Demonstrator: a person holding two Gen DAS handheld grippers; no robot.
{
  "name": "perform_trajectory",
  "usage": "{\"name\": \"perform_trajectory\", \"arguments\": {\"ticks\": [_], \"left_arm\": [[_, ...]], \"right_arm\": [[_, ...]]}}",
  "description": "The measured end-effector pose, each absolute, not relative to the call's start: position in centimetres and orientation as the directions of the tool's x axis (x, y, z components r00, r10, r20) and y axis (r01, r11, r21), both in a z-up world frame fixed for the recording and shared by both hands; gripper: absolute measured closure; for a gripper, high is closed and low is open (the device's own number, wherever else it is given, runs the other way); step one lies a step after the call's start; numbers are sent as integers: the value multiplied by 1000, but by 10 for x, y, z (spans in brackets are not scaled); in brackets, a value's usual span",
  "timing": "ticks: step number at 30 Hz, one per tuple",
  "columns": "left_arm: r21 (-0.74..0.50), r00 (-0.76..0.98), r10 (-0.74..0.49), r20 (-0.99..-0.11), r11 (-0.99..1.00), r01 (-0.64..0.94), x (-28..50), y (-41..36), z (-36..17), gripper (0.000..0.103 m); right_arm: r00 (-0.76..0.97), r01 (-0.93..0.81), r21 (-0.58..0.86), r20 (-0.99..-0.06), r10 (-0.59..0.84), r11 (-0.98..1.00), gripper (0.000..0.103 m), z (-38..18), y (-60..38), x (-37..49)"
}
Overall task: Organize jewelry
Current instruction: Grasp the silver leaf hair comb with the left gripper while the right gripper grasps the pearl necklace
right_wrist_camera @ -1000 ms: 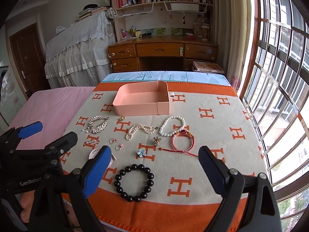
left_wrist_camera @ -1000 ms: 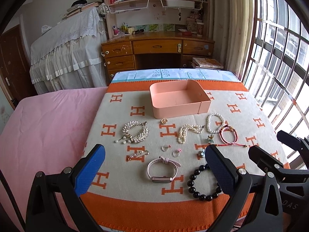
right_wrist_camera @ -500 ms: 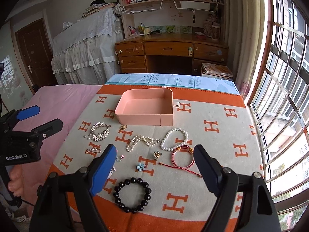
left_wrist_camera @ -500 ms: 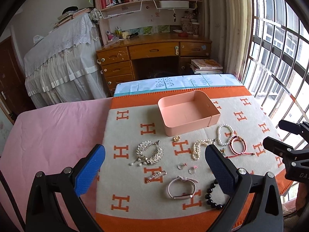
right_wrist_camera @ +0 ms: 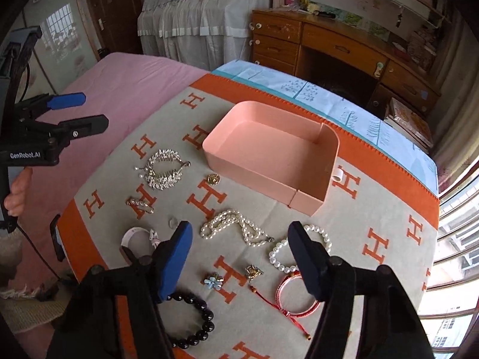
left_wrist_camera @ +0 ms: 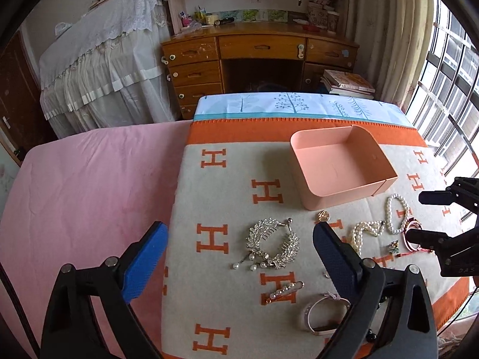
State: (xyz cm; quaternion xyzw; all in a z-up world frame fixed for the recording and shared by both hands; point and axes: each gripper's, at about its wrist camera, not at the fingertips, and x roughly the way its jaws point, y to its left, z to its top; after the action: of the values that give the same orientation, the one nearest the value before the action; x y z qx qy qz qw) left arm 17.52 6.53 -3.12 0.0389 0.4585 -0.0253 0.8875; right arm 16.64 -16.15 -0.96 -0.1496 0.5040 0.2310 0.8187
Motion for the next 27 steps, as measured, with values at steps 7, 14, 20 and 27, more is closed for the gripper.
{"name": "perform_trajectory", "arguments": {"ticks": [7, 14, 20, 27], "left_arm": [[34, 504, -34, -863, 992, 124, 197, 73, -75, 9], [-2, 402, -95, -911, 974, 225, 223, 73, -112, 13], [-11, 325, -110, -939, 956, 292, 240, 71, -137, 14], [-1, 278, -99, -955, 942, 334, 252, 63, -154, 16]], "right_arm": [[257, -644, -21, -947, 190, 765, 45, -69, -151, 188], [207, -696, -9, -960, 189, 718, 49, -96, -143, 199], [209, -719, -2, -954, 214, 695, 68, -102, -143, 200], [238, -681, -11, -949, 207, 732, 94, -97, -151, 193]]}}
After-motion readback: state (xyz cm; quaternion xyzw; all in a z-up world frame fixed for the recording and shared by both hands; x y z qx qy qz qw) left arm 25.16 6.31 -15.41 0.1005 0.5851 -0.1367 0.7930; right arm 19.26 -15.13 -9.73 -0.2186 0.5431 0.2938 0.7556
